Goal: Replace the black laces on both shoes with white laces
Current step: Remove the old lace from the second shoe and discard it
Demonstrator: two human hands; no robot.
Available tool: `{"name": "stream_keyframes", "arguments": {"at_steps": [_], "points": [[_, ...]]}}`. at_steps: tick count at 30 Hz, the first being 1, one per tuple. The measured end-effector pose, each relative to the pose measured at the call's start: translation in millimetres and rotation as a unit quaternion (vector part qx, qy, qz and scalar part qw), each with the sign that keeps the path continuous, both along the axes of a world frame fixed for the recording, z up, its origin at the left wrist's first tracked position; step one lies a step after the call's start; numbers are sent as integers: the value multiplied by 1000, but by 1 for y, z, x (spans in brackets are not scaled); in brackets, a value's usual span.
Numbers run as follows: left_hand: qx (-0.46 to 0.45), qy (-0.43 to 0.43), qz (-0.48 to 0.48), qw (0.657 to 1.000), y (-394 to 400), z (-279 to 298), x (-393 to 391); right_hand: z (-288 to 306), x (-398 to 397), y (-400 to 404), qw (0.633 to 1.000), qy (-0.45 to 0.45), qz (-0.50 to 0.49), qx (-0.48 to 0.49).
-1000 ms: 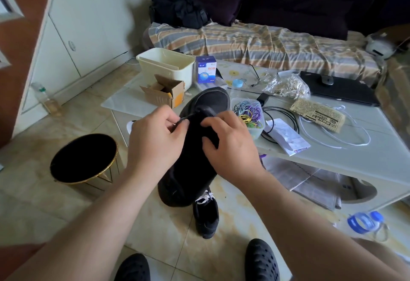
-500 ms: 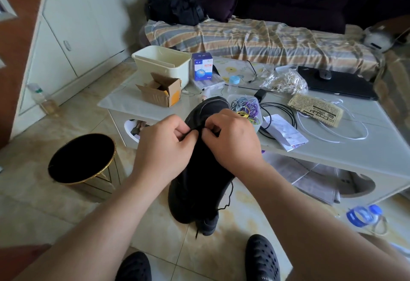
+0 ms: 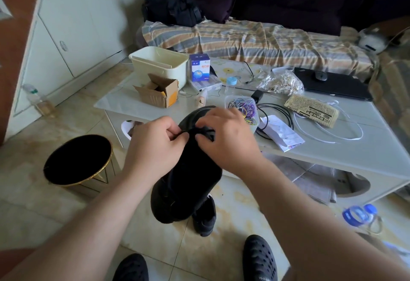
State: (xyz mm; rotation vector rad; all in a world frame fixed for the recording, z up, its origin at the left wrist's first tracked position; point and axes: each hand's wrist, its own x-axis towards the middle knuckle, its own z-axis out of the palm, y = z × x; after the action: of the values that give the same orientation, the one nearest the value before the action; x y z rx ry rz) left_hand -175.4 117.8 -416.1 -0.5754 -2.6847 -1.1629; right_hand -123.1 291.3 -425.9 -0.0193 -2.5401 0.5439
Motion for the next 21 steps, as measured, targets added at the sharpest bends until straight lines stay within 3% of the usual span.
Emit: {"name": "stream_keyframes", "arguments": {"at_steps": [7,10,12,14,16,21], "points": [[-12,-13,-2,1000,6,0,8,-7,-3,-6,999,-29,-19,17],[-4,-19,1,1000,1,2,2,0,-1,17,988,-63,-111,-82],[-3,-13,10,1000,-3,3,0,4,2,41,960,-119,-197,-157],[-5,-9,12,1000,-3,2,0,1,5,54,947,-148,-226,-172],[-8,-9,10,1000,-2,1,1,-1,3,47,955,-147,-211,-145],[-5,-23,13,1000,3,3,3,-6,1,-3,999,-12,-23,-31]]}}
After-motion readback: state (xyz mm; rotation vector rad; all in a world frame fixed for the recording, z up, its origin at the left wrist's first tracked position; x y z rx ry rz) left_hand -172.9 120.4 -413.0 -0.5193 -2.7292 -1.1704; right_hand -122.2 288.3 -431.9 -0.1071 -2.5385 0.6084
